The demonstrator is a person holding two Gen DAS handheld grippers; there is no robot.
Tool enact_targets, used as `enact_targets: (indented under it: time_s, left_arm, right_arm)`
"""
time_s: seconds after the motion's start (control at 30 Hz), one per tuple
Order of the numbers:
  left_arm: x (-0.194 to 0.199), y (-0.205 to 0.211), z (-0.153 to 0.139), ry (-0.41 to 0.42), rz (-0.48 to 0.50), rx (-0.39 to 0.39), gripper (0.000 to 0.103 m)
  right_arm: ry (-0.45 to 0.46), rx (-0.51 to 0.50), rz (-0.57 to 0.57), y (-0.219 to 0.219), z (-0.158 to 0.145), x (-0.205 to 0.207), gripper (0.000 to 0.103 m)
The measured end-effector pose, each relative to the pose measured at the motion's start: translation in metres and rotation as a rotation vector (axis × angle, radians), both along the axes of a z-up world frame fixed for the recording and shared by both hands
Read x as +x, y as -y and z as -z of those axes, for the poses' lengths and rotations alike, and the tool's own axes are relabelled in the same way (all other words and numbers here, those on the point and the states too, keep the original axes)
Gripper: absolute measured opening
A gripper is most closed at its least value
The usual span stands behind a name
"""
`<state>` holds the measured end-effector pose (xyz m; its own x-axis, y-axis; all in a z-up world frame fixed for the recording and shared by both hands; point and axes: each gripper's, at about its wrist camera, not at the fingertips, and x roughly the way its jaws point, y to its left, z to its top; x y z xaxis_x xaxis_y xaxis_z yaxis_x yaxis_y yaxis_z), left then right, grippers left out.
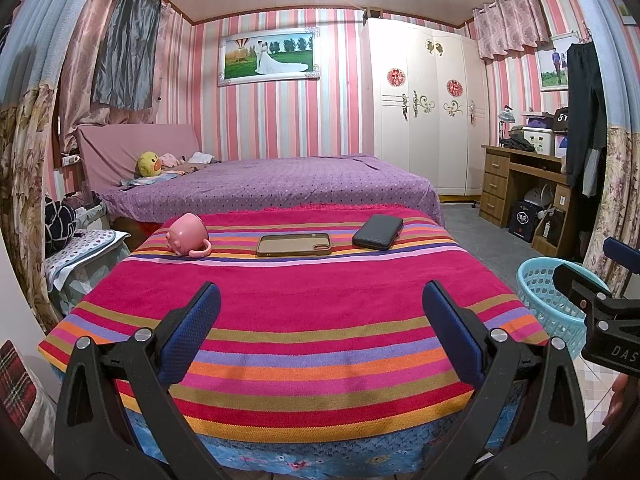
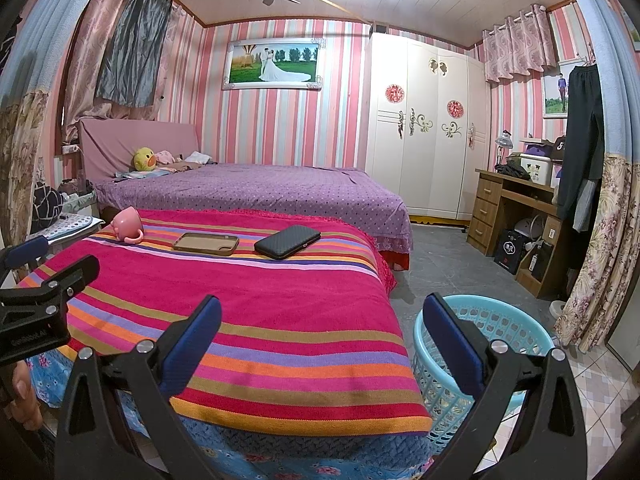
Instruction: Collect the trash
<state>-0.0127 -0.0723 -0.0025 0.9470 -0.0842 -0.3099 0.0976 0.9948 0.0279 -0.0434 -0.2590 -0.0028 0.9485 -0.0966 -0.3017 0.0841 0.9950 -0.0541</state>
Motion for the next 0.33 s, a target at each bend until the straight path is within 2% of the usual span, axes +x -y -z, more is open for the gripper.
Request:
enact_targets:
  time_s: [0.33]
  left_arm:
    - [0.001, 0.0056, -0.0061, 0.003, 0.007, -0.001, 0.098]
  right_arm:
    - [-0.001, 0.0, 0.0, 0.0002, 0.0008, 0.0005, 0.098]
